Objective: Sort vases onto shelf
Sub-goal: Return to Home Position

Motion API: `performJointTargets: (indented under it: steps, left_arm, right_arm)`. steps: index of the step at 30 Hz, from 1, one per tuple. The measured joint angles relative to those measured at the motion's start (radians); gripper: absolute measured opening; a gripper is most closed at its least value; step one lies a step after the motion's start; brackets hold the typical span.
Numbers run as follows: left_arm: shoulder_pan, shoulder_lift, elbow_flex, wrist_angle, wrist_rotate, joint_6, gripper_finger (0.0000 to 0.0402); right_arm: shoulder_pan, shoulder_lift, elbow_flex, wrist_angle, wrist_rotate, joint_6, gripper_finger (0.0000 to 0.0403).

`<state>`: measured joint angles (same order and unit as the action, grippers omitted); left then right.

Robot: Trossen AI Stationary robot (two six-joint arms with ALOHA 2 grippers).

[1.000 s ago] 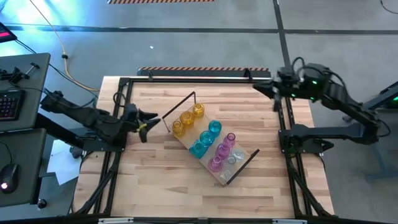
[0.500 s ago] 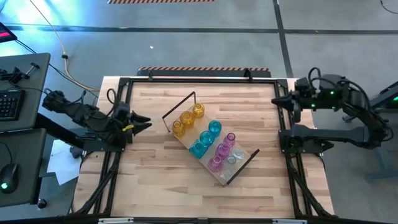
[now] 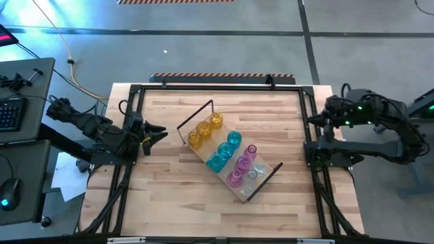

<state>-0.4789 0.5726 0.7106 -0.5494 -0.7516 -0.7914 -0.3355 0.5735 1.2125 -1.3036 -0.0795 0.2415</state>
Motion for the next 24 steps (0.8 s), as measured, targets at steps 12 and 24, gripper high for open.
performJointTargets:
  steps: [12,24]
  left_arm:
    - [0.001,0.028,-0.001,-0.031,-0.037,0.03,0.0142]
    - [0.0,0.09,-0.001,-0.008,-0.045,0.249,0.0142]
  right_arm:
    - [0.0,-0.211,0.0,-0.003,0.035,0.015,0.0]
    - [0.0,-0.346,0.0,-0.002,-0.017,0.048,0.0]
